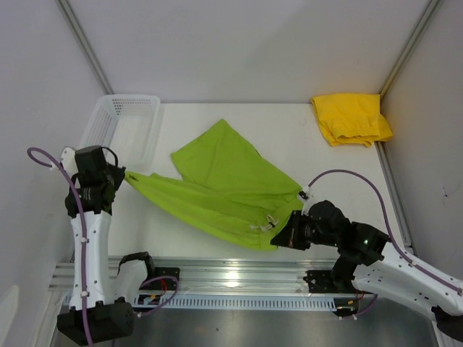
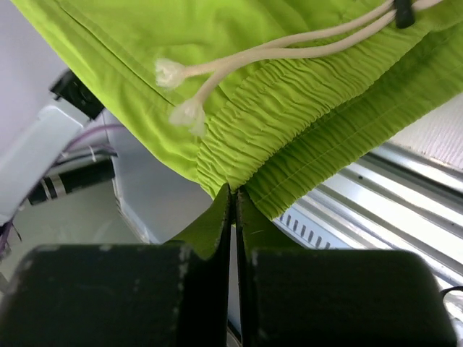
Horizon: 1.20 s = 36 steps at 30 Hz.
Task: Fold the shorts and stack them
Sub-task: Fold the shorts
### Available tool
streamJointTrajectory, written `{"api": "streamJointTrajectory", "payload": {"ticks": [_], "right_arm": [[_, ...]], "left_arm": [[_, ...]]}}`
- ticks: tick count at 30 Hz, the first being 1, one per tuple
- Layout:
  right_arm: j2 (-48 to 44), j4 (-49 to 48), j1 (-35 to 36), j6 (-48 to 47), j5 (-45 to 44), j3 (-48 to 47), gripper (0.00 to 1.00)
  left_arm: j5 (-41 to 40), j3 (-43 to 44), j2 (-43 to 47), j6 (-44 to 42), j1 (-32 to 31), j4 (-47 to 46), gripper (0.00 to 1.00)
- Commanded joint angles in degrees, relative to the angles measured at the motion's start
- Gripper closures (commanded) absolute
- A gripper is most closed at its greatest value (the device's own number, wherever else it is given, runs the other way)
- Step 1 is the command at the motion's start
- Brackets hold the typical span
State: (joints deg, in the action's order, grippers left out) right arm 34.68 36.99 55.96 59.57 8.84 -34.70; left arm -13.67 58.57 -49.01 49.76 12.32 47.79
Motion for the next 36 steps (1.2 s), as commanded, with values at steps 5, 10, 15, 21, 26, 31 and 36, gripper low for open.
{"api": "streamJointTrajectory", "payload": {"ticks": [5, 10, 15, 21, 26, 31, 36], "right_arm": [[-3.3, 3.26, -5.24, 1.86, -8.4, -2.22, 1.0], [-2.51, 2.38, -9.38, 0.9, -8.84, -1.43, 1.0], [-3.12, 1.41, -12.63, -0.07, -11.3, -1.34, 1.0], [-3.56, 1.59, -15.8, -0.42, -12.79, -0.55, 1.0], [-5.23, 2.21, -18.96, 0.28, -15.43, 0.42, 1.0], [-6.55, 3.79, -21.42, 1.51, -17.8, 1.21, 1.0], [-7.17, 3.97, -23.35, 2.92, -19.91, 3.58, 1.0]], "left_arm": [[4.26, 3.4, -4.95, 5.51, 0.78, -16.38, 1.0], [7.86, 1.47, -7.15, 9.73, -0.62, -25.19, 1.0], [6.47, 1.99, -10.13, 10.89, -5.37, -32.58, 1.0], [3.13, 5.06, -13.82, 11.68, -11.7, -37.59, 1.0], [1.19, 7.44, -19.62, 11.68, -16.88, -41.8, 1.0], [1.19, 7.44, -24.8, 12.64, -18.64, -48.83, 1.0], [-0.74, 8.84, -31.22, 11.94, -21.1, -54.98, 1.0]]}}
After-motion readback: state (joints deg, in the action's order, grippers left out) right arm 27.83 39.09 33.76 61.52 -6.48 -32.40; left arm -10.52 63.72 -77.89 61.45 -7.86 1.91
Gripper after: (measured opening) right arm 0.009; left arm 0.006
